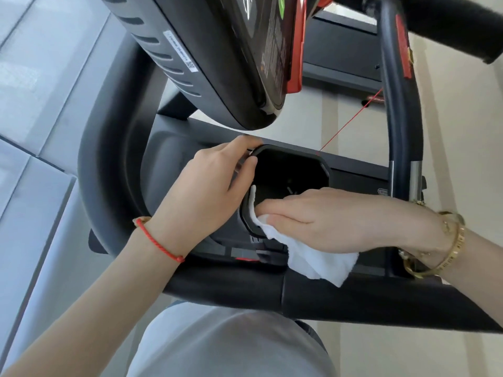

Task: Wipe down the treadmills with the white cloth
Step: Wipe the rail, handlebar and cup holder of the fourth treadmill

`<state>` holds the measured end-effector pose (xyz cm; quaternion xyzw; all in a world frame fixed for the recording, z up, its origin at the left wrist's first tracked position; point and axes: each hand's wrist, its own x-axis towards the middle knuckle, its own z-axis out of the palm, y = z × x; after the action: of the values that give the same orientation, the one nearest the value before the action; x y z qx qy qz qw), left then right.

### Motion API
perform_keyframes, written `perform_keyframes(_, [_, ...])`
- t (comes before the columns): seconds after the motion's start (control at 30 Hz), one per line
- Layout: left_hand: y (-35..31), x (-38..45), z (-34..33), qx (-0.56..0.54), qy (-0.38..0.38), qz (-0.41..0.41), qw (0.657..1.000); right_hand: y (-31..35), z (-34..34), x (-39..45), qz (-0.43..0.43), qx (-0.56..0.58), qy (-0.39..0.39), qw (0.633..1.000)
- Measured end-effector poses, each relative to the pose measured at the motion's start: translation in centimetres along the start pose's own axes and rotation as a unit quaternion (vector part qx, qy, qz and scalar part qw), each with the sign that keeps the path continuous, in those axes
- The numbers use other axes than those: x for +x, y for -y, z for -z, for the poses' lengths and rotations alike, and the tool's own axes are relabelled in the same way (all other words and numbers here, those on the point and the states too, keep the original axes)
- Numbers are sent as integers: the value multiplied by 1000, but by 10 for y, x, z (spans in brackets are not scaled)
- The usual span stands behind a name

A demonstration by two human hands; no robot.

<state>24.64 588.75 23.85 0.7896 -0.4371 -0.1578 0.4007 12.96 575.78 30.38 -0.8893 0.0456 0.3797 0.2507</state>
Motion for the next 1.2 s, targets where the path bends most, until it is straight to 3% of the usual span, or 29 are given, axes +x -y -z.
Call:
perform_keyframes(0.27, [2,4,2,30,-6,-3,1000,-5,4,29,10,-46,36,998])
perform_keyframes(0.43, [0,3,3,45,-9,-6,999,-9,-6,-11,74,-25,-35,996])
perform_keyframes(0.57, [0,1,4,41,-3,-14,999,-24,-31,-25,115,-90,-136,980])
perform_keyframes(0.7, [3,-5,2,31,-7,-22,999,-34,-53,-34,148,-267,-265,915])
perform_keyframes(0.87, [2,-6,-1,42,-20,-31,998,-38,-39,-46,132,-373,-383,834])
perform_keyframes(0.93, [2,-6,-1,40,-22,-33,998,-50,-26,-38,124,-386,-365,838])
perform_keyframes(1.07, [-2,-6,0,48,-26,-28,998,-57,-18,-10,130,-405,-234,874])
perform_keyframes(1.2, [-3,-7,1,48,-22,-21,998,-60,-22,-15,133,-264,-259,919])
